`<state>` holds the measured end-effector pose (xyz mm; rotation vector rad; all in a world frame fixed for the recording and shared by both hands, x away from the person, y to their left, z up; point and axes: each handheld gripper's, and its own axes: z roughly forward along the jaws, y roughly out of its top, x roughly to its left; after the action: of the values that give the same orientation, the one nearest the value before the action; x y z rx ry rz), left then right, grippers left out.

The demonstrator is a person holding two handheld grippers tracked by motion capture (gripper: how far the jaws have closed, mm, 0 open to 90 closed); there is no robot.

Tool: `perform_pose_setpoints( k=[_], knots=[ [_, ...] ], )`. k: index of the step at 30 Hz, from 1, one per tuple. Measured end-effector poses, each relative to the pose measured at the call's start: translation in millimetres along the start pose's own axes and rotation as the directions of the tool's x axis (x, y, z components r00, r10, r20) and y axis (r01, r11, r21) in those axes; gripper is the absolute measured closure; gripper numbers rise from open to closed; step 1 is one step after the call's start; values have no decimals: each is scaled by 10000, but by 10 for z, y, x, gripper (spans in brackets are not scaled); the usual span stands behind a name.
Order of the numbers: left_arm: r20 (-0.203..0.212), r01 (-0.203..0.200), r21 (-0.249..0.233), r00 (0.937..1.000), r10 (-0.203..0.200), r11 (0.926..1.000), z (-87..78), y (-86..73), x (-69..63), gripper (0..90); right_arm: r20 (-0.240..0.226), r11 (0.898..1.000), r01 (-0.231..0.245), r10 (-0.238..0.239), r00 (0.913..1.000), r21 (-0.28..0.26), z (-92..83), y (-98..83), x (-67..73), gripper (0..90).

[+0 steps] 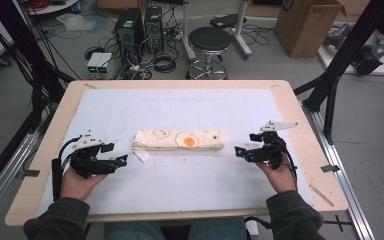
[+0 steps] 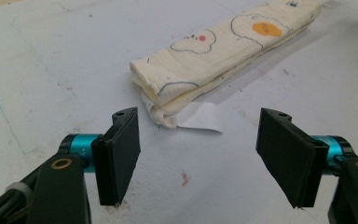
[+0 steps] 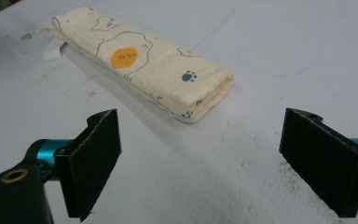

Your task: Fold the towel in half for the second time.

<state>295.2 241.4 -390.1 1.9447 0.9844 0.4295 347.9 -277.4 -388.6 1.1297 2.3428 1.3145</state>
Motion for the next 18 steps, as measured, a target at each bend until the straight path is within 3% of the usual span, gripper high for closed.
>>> perform_pose_setpoints(
  k=[18],
  knots=[
    [38, -118, -31, 9999, 118, 9999, -122, -225, -95, 291, 115, 9999, 108, -108, 9999, 4, -139, -274, 76, 116]
  ],
)
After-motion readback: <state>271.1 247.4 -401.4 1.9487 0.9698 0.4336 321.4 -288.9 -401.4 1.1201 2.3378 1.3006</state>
